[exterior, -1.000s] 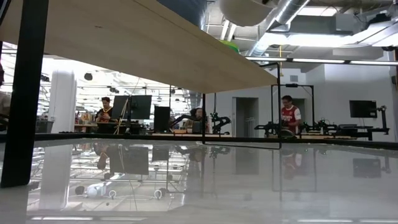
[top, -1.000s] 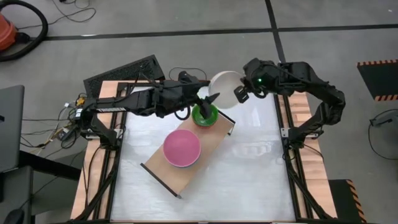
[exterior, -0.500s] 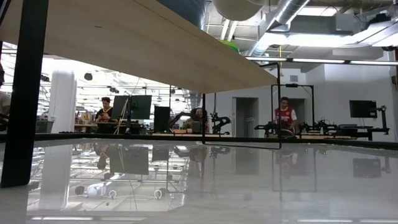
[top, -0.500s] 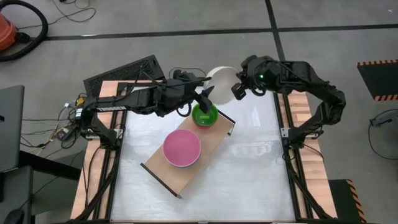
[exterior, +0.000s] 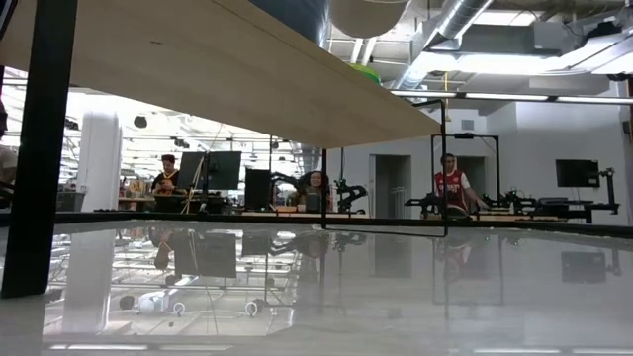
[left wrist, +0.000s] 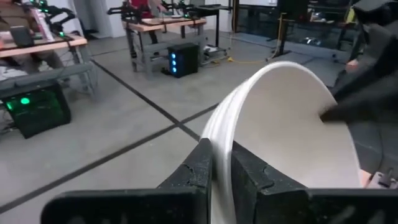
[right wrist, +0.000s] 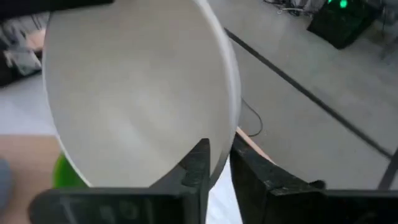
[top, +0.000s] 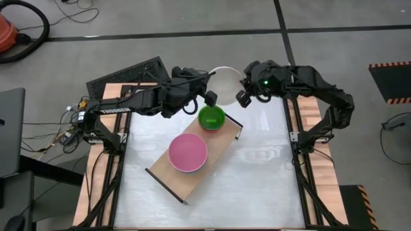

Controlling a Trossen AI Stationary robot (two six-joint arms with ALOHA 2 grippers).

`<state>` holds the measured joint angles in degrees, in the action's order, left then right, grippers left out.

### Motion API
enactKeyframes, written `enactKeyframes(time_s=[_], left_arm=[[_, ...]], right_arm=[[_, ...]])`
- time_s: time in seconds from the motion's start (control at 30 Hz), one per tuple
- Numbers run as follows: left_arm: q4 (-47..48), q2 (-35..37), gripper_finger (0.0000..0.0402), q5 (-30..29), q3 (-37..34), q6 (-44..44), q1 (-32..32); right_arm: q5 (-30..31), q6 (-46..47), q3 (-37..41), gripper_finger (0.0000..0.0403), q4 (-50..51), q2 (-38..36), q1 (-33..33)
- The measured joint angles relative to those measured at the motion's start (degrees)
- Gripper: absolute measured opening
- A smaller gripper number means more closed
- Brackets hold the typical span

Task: Place and stack bowls onto a shelf
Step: Stack the white bowl onto the pink bowl on the shelf

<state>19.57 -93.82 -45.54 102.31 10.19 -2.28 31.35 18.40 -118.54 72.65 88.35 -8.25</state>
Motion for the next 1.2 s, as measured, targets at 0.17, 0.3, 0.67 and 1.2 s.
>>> enactKeyframes(time_s=[0.17,0.3,0.67,1.2], left_arm=[[0.0,0.0,0.0003,-1.9,0.0,-1.6,0.1],[-0.4,0.4,0.0,-1.9,0.0,-2.1,0.1],[14.0,1.4,0.0001,4.6,10.0,5.0,0.1],[48.9,1.9,0.0001,31.4,25.8,26.2,0.1]], right_arm=[[0.2,-5.6,0.0,0.011,-3.1,1.1,0.9],[0.2,-8.3,-1.4,0.0131,-4.3,1.1,1.7],[-11.1,-8.6,-15.2,0.0191,-0.7,0.2,3.1],[-8.4,-0.4,-16.1,0.0183,17.1,-6.1,-0.9]])
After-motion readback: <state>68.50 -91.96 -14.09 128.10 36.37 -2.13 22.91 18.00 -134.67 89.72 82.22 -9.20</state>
